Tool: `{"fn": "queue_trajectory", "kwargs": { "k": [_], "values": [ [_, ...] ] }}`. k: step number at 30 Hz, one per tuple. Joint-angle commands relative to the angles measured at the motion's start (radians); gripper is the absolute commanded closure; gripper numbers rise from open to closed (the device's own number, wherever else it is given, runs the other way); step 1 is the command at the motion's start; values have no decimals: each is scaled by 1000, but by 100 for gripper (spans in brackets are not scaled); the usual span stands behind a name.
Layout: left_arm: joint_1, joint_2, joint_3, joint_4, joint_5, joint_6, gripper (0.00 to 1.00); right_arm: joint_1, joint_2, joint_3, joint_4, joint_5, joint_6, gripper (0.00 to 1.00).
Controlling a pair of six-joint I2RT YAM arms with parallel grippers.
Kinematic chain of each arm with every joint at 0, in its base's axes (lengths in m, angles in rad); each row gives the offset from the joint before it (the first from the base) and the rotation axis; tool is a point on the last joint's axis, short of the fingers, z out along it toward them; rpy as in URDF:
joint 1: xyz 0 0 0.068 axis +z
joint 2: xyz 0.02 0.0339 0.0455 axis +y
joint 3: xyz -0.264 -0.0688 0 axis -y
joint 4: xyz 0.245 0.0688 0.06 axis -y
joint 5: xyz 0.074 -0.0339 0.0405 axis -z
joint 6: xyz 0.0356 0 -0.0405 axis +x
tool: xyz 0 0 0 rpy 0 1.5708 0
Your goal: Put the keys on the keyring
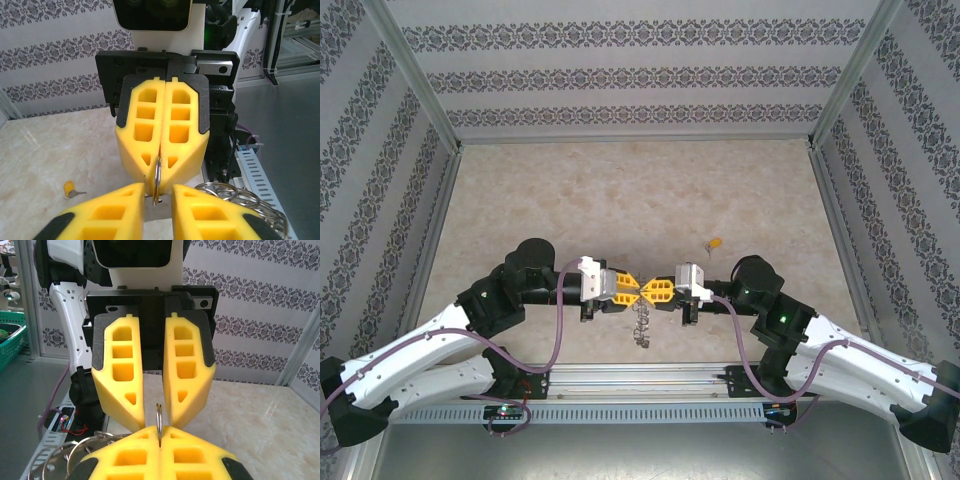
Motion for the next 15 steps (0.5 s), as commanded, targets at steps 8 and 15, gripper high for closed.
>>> {"fn": "queue_trajectory", "kwargs": {
  "k": [8, 15],
  "values": [
    [11, 19, 18, 40, 14, 4, 100, 10, -28, -15, 35, 15, 6, 97],
    [11, 66, 146, -235, -98, 128, 100, 11, -69, 44, -211, 231, -73, 66]
  ]
}}
